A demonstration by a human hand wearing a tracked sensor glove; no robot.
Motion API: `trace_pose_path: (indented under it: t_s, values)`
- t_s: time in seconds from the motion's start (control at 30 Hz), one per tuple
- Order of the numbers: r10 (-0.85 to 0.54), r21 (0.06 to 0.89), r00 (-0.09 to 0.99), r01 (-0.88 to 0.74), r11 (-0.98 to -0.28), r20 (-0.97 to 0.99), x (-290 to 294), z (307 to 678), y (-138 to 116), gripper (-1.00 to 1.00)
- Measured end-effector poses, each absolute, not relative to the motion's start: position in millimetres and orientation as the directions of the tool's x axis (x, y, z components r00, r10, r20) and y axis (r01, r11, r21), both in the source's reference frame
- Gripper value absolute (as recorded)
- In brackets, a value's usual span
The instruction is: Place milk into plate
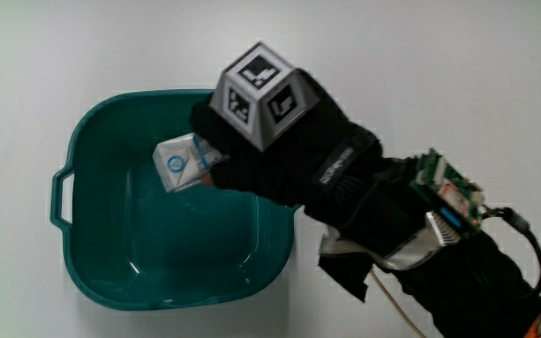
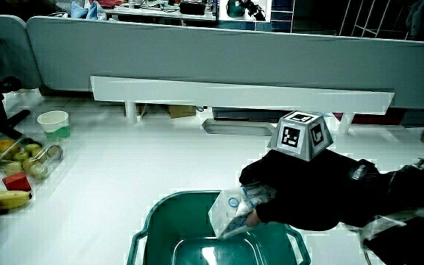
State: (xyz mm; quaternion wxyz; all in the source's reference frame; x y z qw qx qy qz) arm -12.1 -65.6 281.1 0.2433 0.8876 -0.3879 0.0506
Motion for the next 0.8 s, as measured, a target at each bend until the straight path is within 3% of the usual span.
trace_pose_path:
  t_s: [0.27,0.8]
  values:
    - [-0.679,0.389,0.691,-0.713,-0.583,0.248,-33,288,-57,0.0]
    - [-0.693,0.496,0.683,-0.696,-0.52,0.233,-60,340,-47,0.0]
